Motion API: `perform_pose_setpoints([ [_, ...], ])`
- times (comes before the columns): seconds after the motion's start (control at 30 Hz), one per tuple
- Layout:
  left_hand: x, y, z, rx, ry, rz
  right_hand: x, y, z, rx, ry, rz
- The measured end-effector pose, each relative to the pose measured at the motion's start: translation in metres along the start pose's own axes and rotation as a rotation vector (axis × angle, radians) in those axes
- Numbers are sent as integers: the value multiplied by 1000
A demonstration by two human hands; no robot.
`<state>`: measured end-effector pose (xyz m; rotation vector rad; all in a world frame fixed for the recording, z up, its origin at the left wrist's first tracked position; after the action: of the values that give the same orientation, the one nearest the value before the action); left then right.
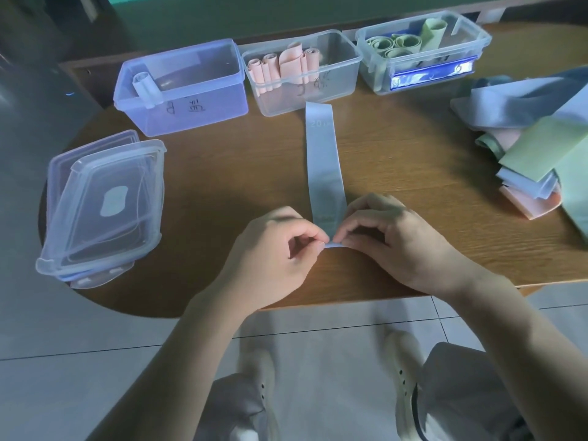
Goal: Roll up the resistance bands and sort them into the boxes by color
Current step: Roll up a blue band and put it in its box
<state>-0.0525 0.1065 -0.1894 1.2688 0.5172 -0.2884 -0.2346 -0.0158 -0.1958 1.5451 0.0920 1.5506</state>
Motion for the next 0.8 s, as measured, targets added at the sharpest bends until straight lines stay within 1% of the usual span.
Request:
perform_pose_setpoints([
  [0.17,-1,-3,0,-43,33,12,-1,2,-2,24,-10,-37],
  [0.3,-1,-5,5,-50,76,15,2,3,-2,6,-60,4],
  [0.47,-1,-3,7,-61,97,9,4,3,2,-64,-78,-3],
  [0.57,-1,-3,7,-58,146,9,5,3,4,-82,-102,-2],
  [0.7,-1,-5,9,-67,196,21,8,2,5,-134,-180,11],
  [0.8,3,-8,11,-113,222,27,8,2,7,-191,-247,-19],
])
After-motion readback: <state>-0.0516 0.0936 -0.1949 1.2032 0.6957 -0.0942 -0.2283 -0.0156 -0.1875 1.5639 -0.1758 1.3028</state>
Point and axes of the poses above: each hand's wrist, its own z-axis towards the middle knuckle, its own y-axis out of the back of the hand, x = y × z, the point moved 1 cm from there along z, towards the middle knuckle, and after that the axes turned 8 degrees about z, right-handed, at the moved point
